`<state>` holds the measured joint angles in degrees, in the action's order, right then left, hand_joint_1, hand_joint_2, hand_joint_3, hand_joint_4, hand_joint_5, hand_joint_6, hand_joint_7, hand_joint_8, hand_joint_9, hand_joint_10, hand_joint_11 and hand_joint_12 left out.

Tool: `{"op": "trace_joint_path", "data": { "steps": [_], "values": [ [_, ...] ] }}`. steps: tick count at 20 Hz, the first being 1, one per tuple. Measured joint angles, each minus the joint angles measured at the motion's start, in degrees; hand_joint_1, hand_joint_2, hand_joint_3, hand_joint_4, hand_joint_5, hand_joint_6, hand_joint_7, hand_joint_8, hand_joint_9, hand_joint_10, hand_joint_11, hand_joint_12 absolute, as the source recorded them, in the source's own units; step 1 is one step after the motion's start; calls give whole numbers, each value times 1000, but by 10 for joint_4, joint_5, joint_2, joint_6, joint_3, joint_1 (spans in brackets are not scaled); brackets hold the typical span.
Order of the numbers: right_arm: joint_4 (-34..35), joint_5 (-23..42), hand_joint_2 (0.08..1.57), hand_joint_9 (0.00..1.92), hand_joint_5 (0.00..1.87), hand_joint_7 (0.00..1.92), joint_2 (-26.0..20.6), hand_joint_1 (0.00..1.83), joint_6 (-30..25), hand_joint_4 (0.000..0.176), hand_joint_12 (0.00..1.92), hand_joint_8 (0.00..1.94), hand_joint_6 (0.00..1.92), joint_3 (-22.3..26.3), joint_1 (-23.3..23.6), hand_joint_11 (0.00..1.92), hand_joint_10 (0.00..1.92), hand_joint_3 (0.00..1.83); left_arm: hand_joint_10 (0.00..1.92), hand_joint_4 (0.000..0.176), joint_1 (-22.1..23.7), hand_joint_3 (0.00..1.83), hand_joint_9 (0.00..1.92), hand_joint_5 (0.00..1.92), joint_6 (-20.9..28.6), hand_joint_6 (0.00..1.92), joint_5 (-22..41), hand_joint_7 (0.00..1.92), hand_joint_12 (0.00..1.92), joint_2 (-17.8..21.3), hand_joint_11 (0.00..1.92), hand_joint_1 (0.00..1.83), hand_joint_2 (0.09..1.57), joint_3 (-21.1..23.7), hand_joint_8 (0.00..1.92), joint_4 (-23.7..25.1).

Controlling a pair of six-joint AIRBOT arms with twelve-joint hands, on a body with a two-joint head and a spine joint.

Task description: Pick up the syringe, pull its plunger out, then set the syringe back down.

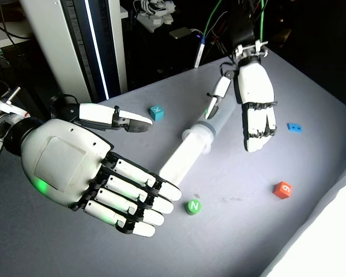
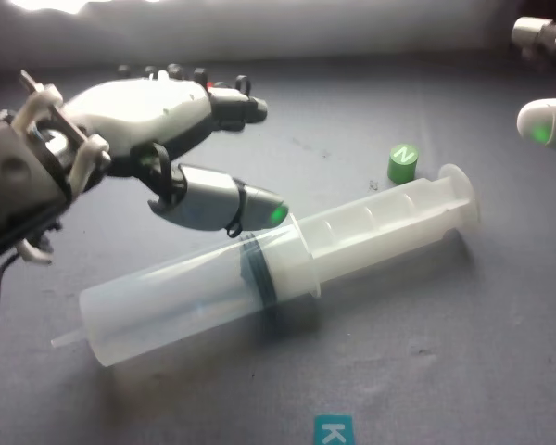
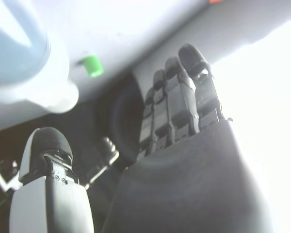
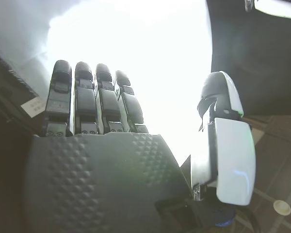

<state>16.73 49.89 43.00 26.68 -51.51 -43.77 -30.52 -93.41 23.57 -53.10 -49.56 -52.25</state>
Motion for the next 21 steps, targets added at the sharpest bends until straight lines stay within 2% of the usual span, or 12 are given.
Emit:
{"op": "trace_joint_path", "data": {
  "steps": [1,3,4,5,6,7,8,10,11,13,17,21],
  "values": [
    [-1,0,1060,409,394,342,0,302,0,0,1915,1885,1799,1,-1,440,1894,0,1911,0,21,5,581,512,-15,1902,-22,591,1916,10,559,295,1014,6,1909,3],
    [-5,0,1058,399,387,317,0,291,2,0,1920,1930,1897,1,-1,487,1916,0,1919,0,68,5,706,682,-55,1917,-72,745,1920,27,700,228,1036,12,1919,-6],
    [-7,0,1027,501,487,465,0,311,2,0,1921,1939,1916,1,-1,581,1920,0,1921,0,82,7,1172,1147,-69,1920,-88,1237,1921,32,1136,136,1072,12,1921,-10],
    [-11,0,1027,501,487,465,0,311,3,0,1921,1939,1916,1,-1,581,1920,0,1921,0,94,7,1172,1147,-81,1920,-99,1237,1921,38,1136,136,1072,12,1921,-16],
    [-18,0,1070,1197,1081,1161,-1,172,3,0,1921,1941,1921,1,-1,1237,1921,3,1921,38,107,4,1584,1514,-103,1921,-109,1589,1921,42,1573,106,1145,12,1921,-27],
    [-27,1,1104,1446,1333,1392,-2,167,5,77,1921,1941,1921,1,-1,1480,1921,0,1921,113,118,2,1627,1529,-120,1921,-117,1607,1921,46,1584,261,1169,12,1921,-40],
    [-42,0,1237,1565,1473,1536,-4,192,8,166,1921,1941,1921,1,1,1616,1921,22,1921,125,127,15,1706,1585,-129,1921,-125,1676,1921,50,1703,683,1264,15,1921,-49],
    [-82,-6,1317,1607,1514,1584,-7,424,19,159,1921,1941,1921,1,15,1673,1921,27,1921,114,140,0,1722,1603,-135,1921,-140,1684,1921,52,1745,1007,1244,16,1921,-49],
    [-107,-4,1395,1637,1532,1605,-12,735,20,135,1921,1941,1921,1,27,1713,1921,23,1921,110,148,8,1733,1606,-140,1921,-150,1685,1921,52,1754,1080,1282,16,1921,-48],
    [-165,5,1411,1669,1500,1615,-26,960,19,123,1921,1941,1921,0,57,1745,1921,9,1921,95,167,3,1718,1579,-146,1921,-162,1667,1921,52,1738,1159,1277,17,1921,-48],
    [-313,9,1404,1630,1433,1571,-25,1002,16,109,1921,1941,1921,-11,91,1716,1921,0,1921,57,176,3,1669,1549,-146,1921,-172,1628,1921,52,1686,1129,1289,17,1921,-48],
    [-387,24,1401,1620,1438,1567,-25,956,7,72,1921,1941,1921,-12,112,1688,1921,0,1921,54,183,3,1644,1506,-146,1921,-184,1601,1921,55,1670,1124,1297,18,1921,-47]
  ]
}}
